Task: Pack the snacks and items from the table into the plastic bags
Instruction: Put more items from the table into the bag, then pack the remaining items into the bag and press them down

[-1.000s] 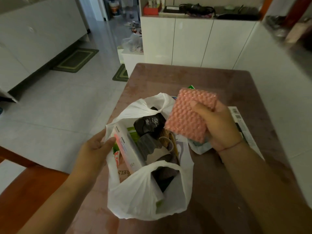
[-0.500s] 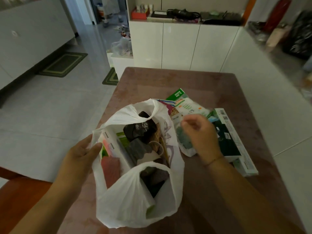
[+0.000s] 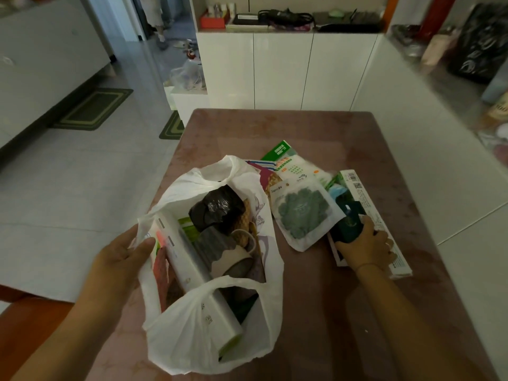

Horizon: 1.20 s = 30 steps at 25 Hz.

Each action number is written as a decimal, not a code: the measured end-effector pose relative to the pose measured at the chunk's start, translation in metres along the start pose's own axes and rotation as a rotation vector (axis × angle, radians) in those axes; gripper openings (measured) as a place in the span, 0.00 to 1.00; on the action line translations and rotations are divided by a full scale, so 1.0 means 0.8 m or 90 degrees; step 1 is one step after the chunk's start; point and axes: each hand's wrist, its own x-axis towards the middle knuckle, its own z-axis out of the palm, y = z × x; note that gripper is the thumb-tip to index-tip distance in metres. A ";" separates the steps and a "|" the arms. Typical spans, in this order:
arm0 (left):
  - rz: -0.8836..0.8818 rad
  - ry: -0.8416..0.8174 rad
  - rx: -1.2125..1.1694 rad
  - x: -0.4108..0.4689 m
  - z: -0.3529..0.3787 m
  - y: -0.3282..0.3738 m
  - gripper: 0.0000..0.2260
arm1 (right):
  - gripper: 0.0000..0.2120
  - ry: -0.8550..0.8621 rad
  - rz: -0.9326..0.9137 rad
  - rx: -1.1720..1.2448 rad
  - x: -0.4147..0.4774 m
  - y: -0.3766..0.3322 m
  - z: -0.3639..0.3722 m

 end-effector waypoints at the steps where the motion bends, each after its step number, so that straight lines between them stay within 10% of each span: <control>1: 0.000 0.004 0.002 0.000 0.000 0.000 0.15 | 0.43 0.012 0.017 0.049 -0.008 0.004 -0.006; 6: -0.002 0.002 -0.005 -0.004 0.001 -0.001 0.15 | 0.43 0.121 -0.041 0.374 -0.085 0.003 -0.073; 10: 0.000 -0.001 -0.007 -0.003 0.004 0.001 0.15 | 0.31 -0.120 -0.306 0.595 -0.154 -0.092 -0.156; 15: 0.017 0.005 -0.019 -0.002 0.006 0.000 0.13 | 0.26 -0.467 -0.450 0.363 -0.208 -0.181 -0.132; 21: 0.039 0.035 -0.050 -0.001 -0.001 -0.002 0.15 | 0.39 -0.349 -0.561 -0.106 -0.250 -0.210 -0.068; 30: 0.026 0.029 -0.061 0.006 -0.004 -0.006 0.17 | 0.44 -0.555 -0.597 0.003 -0.259 -0.189 -0.053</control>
